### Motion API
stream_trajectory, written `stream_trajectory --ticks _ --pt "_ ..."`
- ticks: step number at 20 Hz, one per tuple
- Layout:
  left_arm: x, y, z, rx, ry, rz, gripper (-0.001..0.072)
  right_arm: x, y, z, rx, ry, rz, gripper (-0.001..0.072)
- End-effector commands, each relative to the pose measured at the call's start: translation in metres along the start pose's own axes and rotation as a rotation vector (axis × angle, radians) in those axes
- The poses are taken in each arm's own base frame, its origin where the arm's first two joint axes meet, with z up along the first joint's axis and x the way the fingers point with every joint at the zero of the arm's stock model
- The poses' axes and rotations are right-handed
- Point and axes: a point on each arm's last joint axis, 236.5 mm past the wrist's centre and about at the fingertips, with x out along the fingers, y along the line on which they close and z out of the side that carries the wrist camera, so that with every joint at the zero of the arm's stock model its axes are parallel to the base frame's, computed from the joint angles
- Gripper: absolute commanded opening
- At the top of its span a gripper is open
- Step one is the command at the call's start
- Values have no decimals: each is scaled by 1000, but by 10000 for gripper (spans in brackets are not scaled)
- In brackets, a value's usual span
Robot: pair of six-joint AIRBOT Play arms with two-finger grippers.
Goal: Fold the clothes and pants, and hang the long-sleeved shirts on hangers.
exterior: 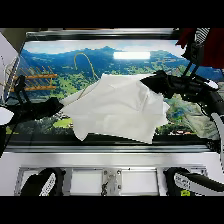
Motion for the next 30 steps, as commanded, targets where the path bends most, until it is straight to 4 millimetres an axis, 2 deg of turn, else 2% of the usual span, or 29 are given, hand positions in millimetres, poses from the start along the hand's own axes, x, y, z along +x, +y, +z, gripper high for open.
stream_trajectory --ticks 1,2,4,7,9,12,15,19,23,29,30 --pt "-5 16 6 3 -14 48 14 -6 -3 7 -8 -22 -16 10" --pt "-8 12 9 17 -21 42 14 -6 -3 7 -8 -22 -15 10" --pt "-19 -10 21 68 -57 9 14 -4 2 5 -29 -17 7 10" --pt "-53 -64 43 179 -144 -74 14 -5 2 -1 -17 -18 10 10" --pt "-77 -96 50 252 -187 -123 13 -8 0 -5 8 -49 9 10" --pt "-104 -129 54 348 -206 -148 13 -13 1 -8 7 -134 7 10" --pt "-118 -162 57 442 -184 -163 13 -5 6 -22 9 -142 27 10" --pt "-123 -203 48 565 -142 -178 13 15 16 -1 -41 -258 61 10" --pt "-124 -224 34 648 -98 -181 13 32 25 -3 -33 -272 88 10" --pt "-123 -228 30 676 -85 -169 15 37 29 -5 -26 -269 105 10" --pt "-124 -228 30 677 -86 -170 45 37 30 -5 -26 -268 106 10"
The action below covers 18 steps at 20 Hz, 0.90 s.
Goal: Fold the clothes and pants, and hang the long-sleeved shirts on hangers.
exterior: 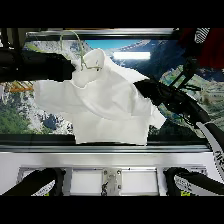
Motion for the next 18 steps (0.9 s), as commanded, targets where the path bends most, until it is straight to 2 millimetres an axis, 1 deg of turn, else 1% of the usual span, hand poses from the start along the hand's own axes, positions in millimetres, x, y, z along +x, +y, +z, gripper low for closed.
stream_trajectory --ticks 1,2,5,9,12,13,14,15,17,18 --pt "-3 -2 0 9 3 2 318 2 1 0 1 -5 4 10" --pt "-5 -3 0 11 -2 1 557 2 1 0 15 -5 4 10" --pt "-17 -5 2 14 -28 -6 566 2 1 0 15 -5 3 10" --pt "-43 -11 5 23 -91 -16 566 2 1 0 15 -5 3 11" --pt "-58 -13 7 27 -128 -21 564 2 1 1 21 -6 3 12" --pt "-63 -14 10 19 -150 -24 488 2 0 3 36 -15 1 12" --pt "-68 -16 13 18 -169 -28 241 2 0 7 37 -35 -1 11" --pt "-72 -17 16 22 -192 -32 14 1 -1 18 34 -74 -4 11" --pt "-79 -19 22 24 -229 -38 14 -5 -6 44 9 -157 -23 11" --pt "-81 -19 23 25 -236 -39 14 -10 -9 55 -18 -167 -33 10"
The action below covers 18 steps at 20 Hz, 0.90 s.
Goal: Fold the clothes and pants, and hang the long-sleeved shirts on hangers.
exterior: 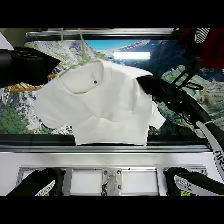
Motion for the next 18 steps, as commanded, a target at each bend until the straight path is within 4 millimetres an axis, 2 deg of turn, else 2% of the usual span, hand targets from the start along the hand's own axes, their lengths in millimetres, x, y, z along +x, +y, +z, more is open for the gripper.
stream_trajectory --ticks 1,4,6,8,13,18 --pt "-9 -3 8 0 -47 -8 15 -10 -7 43 -67 -89 -30 10" --pt "-6 -2 7 -1 -40 -7 15 -33 -19 97 -213 -130 -151 10" --pt "3 -1 6 -4 -22 -4 14 -56 -23 138 -348 -127 -277 10" --pt "15 1 3 -9 5 -2 14 -85 -18 183 -500 -122 -413 10" --pt "53 8 -6 -24 84 8 15 -173 22 295 -820 -220 -782 10" --pt "85 16 -17 -36 150 21 14 -248 79 382 -1050 -340 -1126 10"
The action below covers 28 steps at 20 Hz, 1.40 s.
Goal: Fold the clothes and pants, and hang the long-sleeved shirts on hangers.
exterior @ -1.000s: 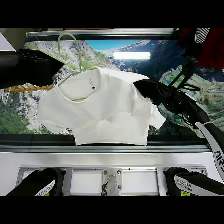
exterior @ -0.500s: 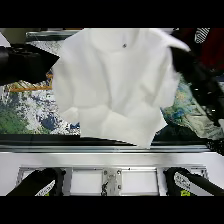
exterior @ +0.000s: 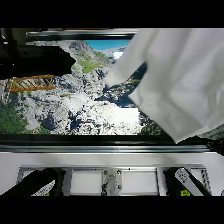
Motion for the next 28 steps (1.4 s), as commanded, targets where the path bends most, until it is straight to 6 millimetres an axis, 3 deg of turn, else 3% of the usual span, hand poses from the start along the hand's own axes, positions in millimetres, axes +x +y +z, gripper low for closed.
stream_trajectory --ticks 1,4,6,14,20,26,28 --pt "21 4 -5 -6 43 7 15 -27 -69 66 -179 -46 -294 10" --pt "32 7 -7 -3 65 12 15 -43 -102 112 -341 -75 -487 10" --pt "36 8 -8 9 73 13 14 -49 -112 136 -404 -95 -579 10" --pt "37 8 -6 12 64 13 15 -57 -108 209 -569 -173 -764 10" --pt "37 8 -6 12 65 13 15 -56 -103 216 -579 -186 -762 10" --pt "37 8 -6 12 65 13 15 -88 -135 219 -581 -166 -954 10" --pt "37 8 -6 11 65 13 15 -91 -143 215 -601 -141 -972 10"
